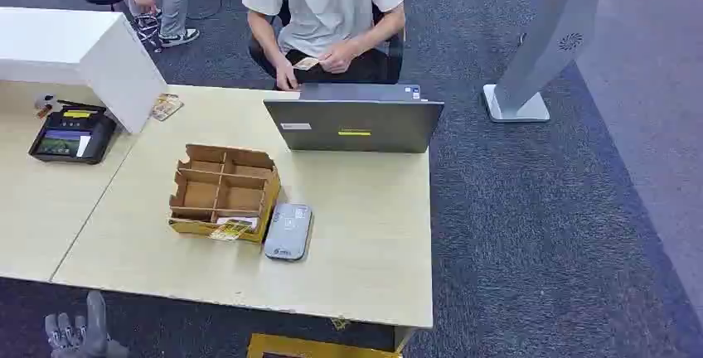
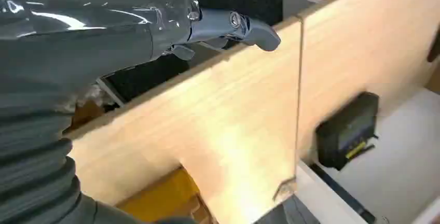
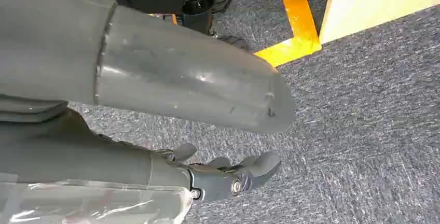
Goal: Pass the card to the sensor for recognition and then transmit it.
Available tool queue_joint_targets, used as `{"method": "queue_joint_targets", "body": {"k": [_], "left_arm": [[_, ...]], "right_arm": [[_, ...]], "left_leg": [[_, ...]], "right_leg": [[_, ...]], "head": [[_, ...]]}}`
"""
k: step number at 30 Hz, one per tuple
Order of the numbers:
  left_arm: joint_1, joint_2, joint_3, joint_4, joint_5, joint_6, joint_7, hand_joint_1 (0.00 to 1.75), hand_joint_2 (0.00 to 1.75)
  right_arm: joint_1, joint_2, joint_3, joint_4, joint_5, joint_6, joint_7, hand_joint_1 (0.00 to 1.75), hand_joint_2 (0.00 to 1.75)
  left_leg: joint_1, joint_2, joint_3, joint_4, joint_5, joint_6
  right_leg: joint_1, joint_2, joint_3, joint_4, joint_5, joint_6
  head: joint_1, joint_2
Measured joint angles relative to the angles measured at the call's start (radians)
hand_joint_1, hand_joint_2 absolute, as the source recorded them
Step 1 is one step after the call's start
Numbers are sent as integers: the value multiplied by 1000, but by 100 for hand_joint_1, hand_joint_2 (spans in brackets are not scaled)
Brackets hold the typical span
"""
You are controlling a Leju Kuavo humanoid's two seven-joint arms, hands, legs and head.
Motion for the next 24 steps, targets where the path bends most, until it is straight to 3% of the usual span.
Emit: {"method": "queue_joint_targets", "body": {"k": [8,12,13,15,17,19,21,22,24], "left_arm": [[7,-2,-50,-77,-24,11,-27,0,175],[6,-1,-67,-112,-112,-15,-88,0,175],[0,5,-72,-120,-137,-33,-117,0,175],[-47,42,-56,-104,-203,-128,-214,0,175],[-112,75,-10,-87,-369,-199,-258,0,175],[-176,111,13,-87,-563,-135,-263,0,175],[-246,171,2,-84,-760,3,-258,0,175],[-294,213,-13,-76,-882,82,-233,0,175],[-407,305,-59,-39,-1163,194,-117,0,175]], "right_arm": [[-1,9,-5,0,0,-7,5,0,0],[0,10,-5,0,11,-7,6,0,0],[0,10,-5,0,20,-5,9,0,0],[0,13,-3,1,46,3,14,0,0],[0,14,2,3,66,9,18,0,0],[1,14,10,4,86,17,28,0,0],[1,14,19,5,107,22,42,0,0],[0,14,24,5,121,26,53,0,0],[-4,14,37,6,145,29,78,0,0]], "left_leg": [[0,0,0,0,0,0],[0,0,0,0,0,0],[0,0,0,0,0,0],[0,-1,0,0,1,-1],[1,-2,0,0,2,-2],[1,-2,1,0,4,-2],[2,-3,0,0,6,-4],[2,-3,-1,0,7,-4],[2,-5,-1,0,9,-5]], "right_leg": [[0,0,0,0,0,0],[0,0,0,0,0,0],[0,0,0,0,0,0],[0,-2,0,0,0,0],[0,-2,0,1,1,-1],[0,-3,-1,1,2,-3],[1,-3,-1,2,2,-4],[1,-3,-2,2,3,-5],[1,-5,-5,2,5,-5]], "head": [[0,0],[0,0],[0,0],[0,0],[1,0],[0,0],[1,0],[1,0],[0,0]]}}
